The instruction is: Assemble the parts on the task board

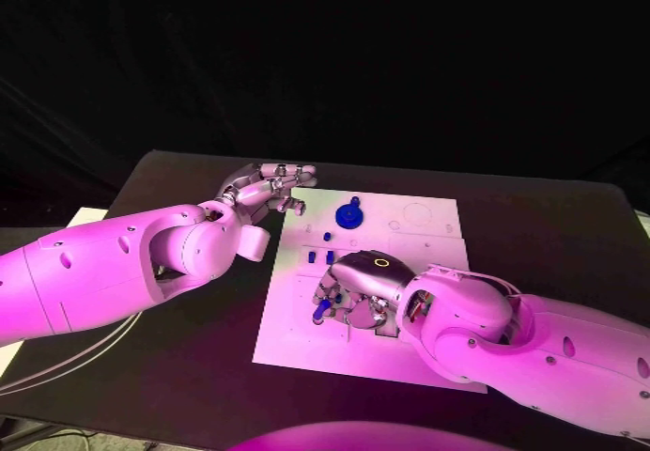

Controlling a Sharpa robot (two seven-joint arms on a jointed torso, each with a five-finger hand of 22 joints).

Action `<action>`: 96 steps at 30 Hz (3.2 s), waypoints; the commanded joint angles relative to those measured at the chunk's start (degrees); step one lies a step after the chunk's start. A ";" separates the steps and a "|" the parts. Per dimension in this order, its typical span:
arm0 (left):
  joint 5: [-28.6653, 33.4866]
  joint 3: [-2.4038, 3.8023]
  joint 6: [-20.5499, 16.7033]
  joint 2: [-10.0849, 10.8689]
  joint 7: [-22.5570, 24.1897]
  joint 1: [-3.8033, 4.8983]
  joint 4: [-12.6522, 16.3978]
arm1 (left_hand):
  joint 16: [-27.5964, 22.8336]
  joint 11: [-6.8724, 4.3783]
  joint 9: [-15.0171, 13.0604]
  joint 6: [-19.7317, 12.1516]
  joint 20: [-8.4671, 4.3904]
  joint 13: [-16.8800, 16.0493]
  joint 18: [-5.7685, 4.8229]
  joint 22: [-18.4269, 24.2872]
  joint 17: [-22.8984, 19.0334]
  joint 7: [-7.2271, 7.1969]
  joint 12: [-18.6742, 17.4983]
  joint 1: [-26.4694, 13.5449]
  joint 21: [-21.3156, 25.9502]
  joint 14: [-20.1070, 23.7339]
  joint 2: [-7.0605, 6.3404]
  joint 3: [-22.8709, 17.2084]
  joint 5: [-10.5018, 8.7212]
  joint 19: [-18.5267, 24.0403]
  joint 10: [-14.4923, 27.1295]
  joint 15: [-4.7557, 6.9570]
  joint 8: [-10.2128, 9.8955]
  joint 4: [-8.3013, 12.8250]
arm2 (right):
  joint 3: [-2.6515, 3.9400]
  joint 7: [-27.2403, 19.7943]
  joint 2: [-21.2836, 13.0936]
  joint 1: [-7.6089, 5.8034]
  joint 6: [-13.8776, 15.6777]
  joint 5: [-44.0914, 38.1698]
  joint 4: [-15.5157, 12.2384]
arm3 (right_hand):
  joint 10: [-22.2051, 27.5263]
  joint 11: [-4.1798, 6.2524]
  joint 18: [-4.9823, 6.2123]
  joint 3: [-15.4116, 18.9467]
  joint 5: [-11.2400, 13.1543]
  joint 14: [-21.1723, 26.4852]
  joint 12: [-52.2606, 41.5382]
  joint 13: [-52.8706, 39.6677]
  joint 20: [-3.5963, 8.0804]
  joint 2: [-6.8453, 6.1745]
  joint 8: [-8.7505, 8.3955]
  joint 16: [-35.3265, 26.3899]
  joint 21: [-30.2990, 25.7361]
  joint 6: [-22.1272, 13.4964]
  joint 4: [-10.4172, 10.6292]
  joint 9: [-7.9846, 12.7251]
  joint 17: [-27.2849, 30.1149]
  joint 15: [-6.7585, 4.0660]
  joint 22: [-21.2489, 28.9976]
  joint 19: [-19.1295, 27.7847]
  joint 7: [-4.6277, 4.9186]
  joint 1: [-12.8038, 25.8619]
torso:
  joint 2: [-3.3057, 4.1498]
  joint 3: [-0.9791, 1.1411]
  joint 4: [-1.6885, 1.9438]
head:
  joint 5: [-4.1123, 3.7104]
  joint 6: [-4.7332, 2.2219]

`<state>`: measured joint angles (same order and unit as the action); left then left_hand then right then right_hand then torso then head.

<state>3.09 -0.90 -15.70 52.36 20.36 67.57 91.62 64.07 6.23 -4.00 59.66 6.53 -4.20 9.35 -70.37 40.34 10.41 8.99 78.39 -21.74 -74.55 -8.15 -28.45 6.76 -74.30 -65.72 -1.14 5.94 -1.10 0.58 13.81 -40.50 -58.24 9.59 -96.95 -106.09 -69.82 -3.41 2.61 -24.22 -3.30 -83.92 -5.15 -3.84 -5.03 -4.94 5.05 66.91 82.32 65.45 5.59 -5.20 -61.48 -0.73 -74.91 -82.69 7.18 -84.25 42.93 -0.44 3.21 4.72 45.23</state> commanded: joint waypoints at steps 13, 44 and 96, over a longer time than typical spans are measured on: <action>0.17 0.02 1.24 -0.02 0.15 -0.07 0.06 | -0.34 -0.24 0.01 -0.07 0.05 -0.07 0.76 0.07 -0.03 -0.09 0.27 -0.02 0.17 0.39 0.69 0.34 -0.40 0.28 0.31 0.15 0.30 -0.08 | -0.17 0.25 0.84 0.26 -4.67 -2.32 1.61 | -0.15 -0.38 0.28 -0.34 -0.26 -1.64 0.28 0.00 -0.14 0.05 -0.09 0.19 -0.09 0.17 -0.12 -0.11 0.10 -0.13 -4.96 0.14 0.12 0.09 | -0.09 0.02 -0.03 | 0.30 0.34; 0.17 0.02 1.16 0.32 0.10 -0.07 0.28 | -0.34 -0.24 0.01 -0.07 0.05 -0.07 0.76 0.07 -0.03 -0.09 0.27 -0.02 0.17 0.39 0.69 0.34 -0.40 0.28 0.31 0.15 0.30 -0.08 | -0.82 1.60 2.58 0.80 -3.23 -5.56 2.29 | 16.46 -4.01 1.52 6.38 -2.28 -0.46 1.41 0.24 -2.74 -4.13 -1.58 -1.49 -4.02 -14.61 0.69 1.60 2.73 2.84 -0.33 3.79 1.47 4.95 | -0.11 0.02 0.00 | 0.16 -0.09; 0.18 -0.24 1.35 0.76 0.03 -0.16 -0.18 | -0.40 -0.27 0.01 -0.05 0.04 -0.08 0.79 0.25 -0.29 -0.13 0.48 -0.05 0.46 0.49 0.84 0.57 -0.42 0.29 0.34 0.17 0.38 0.01 | -0.58 22.26 -26.43 1.93 4.67 8.22 -11.34 | -10.24 2.35 -1.76 31.88 -12.69 -3.81 -60.57 -63.75 1.56 1.50 6.53 14.71 5.58 -4.97 11.08 -2.60 -15.17 -2.16 -12.35 -5.25 -1.50 13.71 | -0.94 0.03 -2.20 | -5.90 -1.44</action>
<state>3.10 -1.17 -15.38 53.15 20.11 67.44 91.38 63.85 6.03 -4.00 59.66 6.53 -4.20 9.34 -70.18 40.11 10.41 9.31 78.16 -21.45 -74.34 -7.92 -28.13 6.55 -74.30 -65.51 -0.93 5.93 -1.10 0.04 34.52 -67.11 -56.49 16.71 -87.16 -117.44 -79.73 -1.04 1.68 7.45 -15.96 -83.92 -65.53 -67.40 -3.69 -3.99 11.38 81.45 87.65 60.41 16.67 -7.74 -74.95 -2.59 -74.92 -84.01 5.89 -70.49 41.99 -0.37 1.06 -1.27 43.74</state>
